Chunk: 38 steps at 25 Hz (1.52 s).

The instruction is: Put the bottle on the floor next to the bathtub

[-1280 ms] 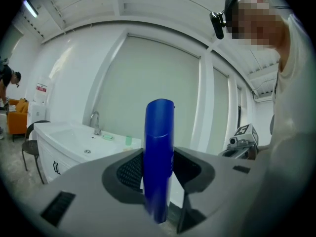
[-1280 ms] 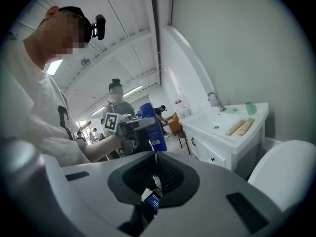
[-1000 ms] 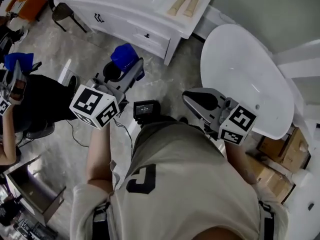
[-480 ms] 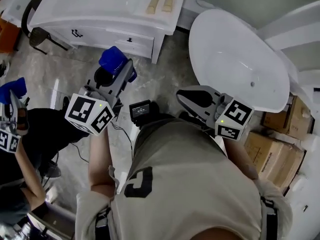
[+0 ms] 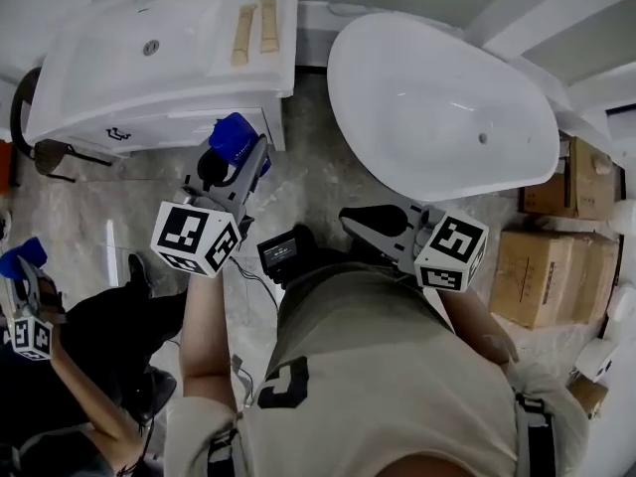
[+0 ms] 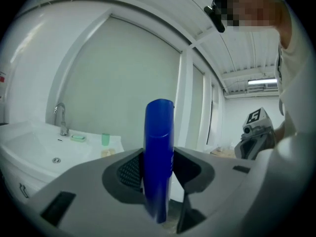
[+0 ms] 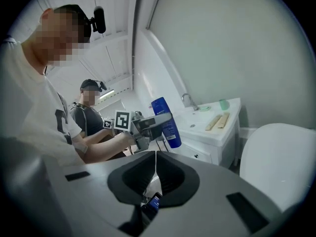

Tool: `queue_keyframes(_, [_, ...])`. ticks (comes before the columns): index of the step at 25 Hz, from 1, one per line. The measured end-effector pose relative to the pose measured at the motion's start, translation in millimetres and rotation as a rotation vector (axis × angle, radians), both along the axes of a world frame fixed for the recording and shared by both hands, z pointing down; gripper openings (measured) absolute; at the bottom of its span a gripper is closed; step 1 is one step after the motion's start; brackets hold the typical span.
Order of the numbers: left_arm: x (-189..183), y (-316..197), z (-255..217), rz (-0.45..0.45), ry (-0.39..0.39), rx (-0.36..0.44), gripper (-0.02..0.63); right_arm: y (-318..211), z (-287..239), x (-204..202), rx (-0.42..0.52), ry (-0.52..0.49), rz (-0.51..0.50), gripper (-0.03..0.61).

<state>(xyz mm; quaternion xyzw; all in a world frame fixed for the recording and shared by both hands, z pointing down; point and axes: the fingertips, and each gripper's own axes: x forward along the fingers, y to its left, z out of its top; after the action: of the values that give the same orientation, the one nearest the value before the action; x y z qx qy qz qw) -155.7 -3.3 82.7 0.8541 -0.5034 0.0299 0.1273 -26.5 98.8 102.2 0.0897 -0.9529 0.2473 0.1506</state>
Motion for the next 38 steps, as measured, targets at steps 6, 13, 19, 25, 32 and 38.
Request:
queue_keyframes(6, [30.2, -34.7, 23.5, 0.011, -0.064, -0.008, 0.205, -13.0, 2.3, 31.5, 0.006, -0.014, 0.075, 0.029])
queue_keyframes(13, [67.5, -61.4, 47.3, -0.044, -0.079, -0.07, 0.206, -33.8, 1.5, 63.5, 0.052, -0.013, 0.067, 0.029])
queue_keyframes(19, [94.8, -80.3, 65.9, -0.132, -0.075, -0.115, 0.206, -36.8, 7.9, 95.8, 0.03, -0.043, 0.007, 0.028])
queue_keyframes(25, [111.0, -81.0, 88.7, -0.134, -0.102, -0.153, 0.206, -36.2, 39.1, 113.3, -0.023, -0.056, -0.085, 0.029])
queue_keyframes(32, [84.3, -68.7, 135.8, -0.11, -0.184, -0.228, 0.206, -24.7, 64.4, 79.6, -0.057, -0.052, -0.167, 0.029])
queue_keyframes(38, [61.6, -74.9, 182.0, -0.06, -0.079, -0.232, 0.206, -32.5, 94.5, 21.4, -0.088, -0.013, -0.101, 0.029])
